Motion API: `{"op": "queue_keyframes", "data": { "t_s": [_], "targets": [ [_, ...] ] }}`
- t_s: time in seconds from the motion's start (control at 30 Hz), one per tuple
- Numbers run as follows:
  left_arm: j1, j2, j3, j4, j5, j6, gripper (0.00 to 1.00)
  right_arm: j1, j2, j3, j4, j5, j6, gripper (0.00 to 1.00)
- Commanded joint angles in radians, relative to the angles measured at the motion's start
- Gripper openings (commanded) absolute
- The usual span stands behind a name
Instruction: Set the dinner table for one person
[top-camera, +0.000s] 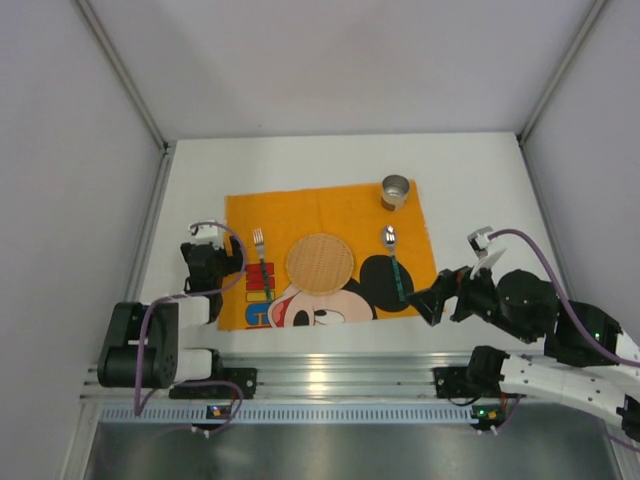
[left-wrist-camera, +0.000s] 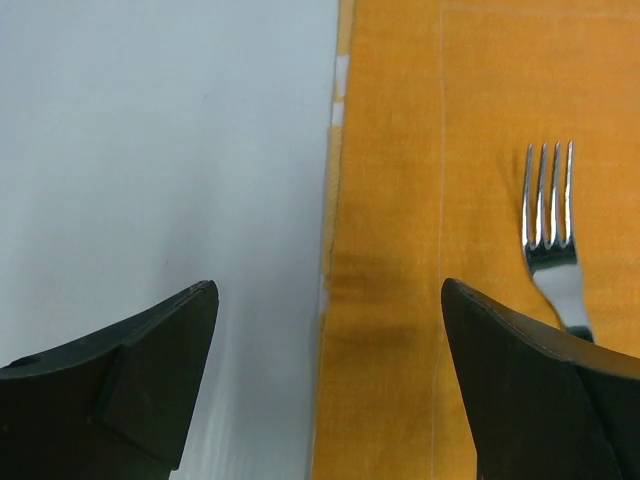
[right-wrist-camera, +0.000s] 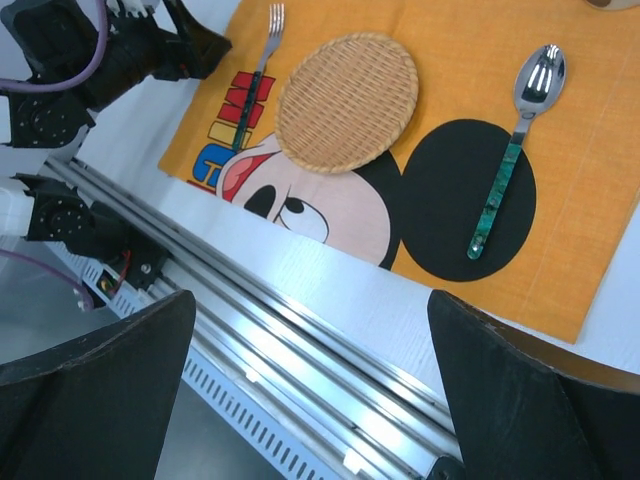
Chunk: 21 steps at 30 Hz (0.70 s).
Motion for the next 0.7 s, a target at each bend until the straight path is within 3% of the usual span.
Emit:
{"op": "queue_keyframes", "data": {
  "t_s": [0.0,0.2,0.23,0.27,0.33,0.43,0.47,0.5,0.57,0.6,0.67],
  "targets": [
    [0.046,0.077,0.059,0.293,0.173,-0.033,0.99,0.012,0.004,0.043,-0.044,0.019,0.020,1.00],
    [0.112,0.209,0.198,0.185,0.256,-0.007,0.98,0.012,0.076,0.054,-0.028,0.004,-0.009,1.00],
    [0.117,0.233,0.176,0.235,0.264,-0.007,0.98,0.012,0.082,0.053,-0.021,0.005,-0.012,1.00],
    [0.121,0.269,0.157,0.406,0.293,0.007,0.99,0.012,0.089,0.053,-0.012,0.013,-0.014,1.00],
    [0.118,0.260,0.184,0.286,0.307,0.009,0.99,0.013,0.108,0.053,0.014,0.013,-0.020,1.00],
    [0.117,0.272,0.041,0.525,0.287,0.009,0.99,0.012,0.139,0.047,0.040,0.010,-0.022,1.00],
    [0.118,0.287,0.028,0.588,0.255,-0.001,0.81,0.012,0.144,0.044,0.048,0.009,-0.020,1.00],
    [0.118,0.290,0.012,0.636,0.253,-0.001,0.81,0.013,0.148,0.034,0.060,0.009,-0.017,1.00],
    [0.111,0.274,0.003,0.610,0.198,-0.019,0.85,0.013,0.161,0.024,0.089,0.010,-0.011,1.00],
    [0.103,0.274,0.006,0.604,0.152,-0.019,0.98,0.013,0.165,0.019,0.095,0.015,-0.005,1.00],
    [0.094,0.277,0.012,0.598,0.129,-0.022,0.98,0.012,0.182,0.013,0.105,0.051,0.012,1.00]
  ]
}}
